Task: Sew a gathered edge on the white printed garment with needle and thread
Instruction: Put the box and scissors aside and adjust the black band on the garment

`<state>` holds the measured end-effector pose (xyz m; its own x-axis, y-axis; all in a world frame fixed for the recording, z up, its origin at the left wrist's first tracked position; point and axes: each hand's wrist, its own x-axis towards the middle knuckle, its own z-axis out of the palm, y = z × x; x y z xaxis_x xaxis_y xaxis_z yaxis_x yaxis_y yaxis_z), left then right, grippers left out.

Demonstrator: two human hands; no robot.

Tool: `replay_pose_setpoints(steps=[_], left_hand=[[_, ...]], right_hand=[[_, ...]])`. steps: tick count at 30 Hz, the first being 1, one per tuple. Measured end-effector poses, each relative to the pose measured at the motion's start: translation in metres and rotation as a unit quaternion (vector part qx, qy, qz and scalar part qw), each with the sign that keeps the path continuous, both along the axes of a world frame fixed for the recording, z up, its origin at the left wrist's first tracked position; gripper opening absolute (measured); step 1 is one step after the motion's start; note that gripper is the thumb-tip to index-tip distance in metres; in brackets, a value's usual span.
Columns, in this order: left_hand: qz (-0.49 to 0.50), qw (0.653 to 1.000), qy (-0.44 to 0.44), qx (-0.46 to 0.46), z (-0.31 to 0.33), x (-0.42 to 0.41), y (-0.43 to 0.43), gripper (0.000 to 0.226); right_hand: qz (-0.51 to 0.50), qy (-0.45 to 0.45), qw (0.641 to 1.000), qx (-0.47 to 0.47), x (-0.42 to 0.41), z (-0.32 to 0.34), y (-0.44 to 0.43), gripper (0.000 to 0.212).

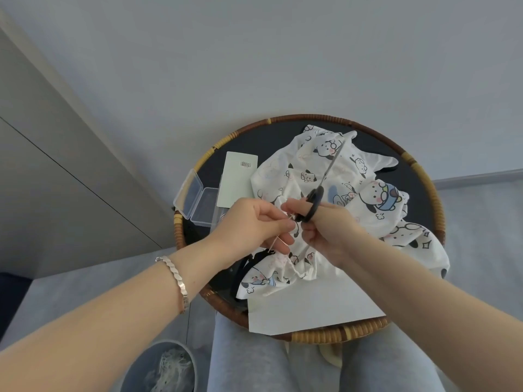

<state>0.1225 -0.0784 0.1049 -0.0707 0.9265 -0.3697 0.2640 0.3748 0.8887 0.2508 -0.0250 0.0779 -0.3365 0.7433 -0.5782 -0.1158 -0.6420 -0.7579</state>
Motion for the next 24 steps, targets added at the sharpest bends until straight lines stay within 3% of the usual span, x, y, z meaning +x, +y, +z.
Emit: replay_pose_setpoints(steps=[3,6,11,14,20,24], left_hand=[[0.006,1.0,-0.006,0.015,-0.003,-0.001,-0.004,0.015],[-0.031,0.999,0.005,0.025,-0.006,-0.006,-0.009,0.026],[-0.087,0.996,0.026,0.026,-0.011,-0.012,-0.011,0.018],[-0.064,0.996,0.044,0.042,-0.012,-0.013,-0.011,0.023],[-0.024,0.995,0.086,0.037,-0.017,-0.019,-0.008,0.034],[-0.043,0.994,0.101,0.021,-0.021,-0.022,-0.005,0.041]], right_hand=[[0.001,-0.053,0.998,0.038,0.007,-0.003,0.006,0.031],[0.013,-0.095,0.993,0.062,0.014,-0.005,0.011,0.025],[0.048,-0.133,0.986,0.087,0.018,-0.005,0.016,0.023],[0.088,-0.163,0.976,0.114,0.023,-0.004,0.015,0.028],[0.283,-0.261,0.914,0.128,0.057,-0.012,0.006,0.06],[0.397,-0.231,0.879,0.125,0.071,-0.009,0.006,0.054]])
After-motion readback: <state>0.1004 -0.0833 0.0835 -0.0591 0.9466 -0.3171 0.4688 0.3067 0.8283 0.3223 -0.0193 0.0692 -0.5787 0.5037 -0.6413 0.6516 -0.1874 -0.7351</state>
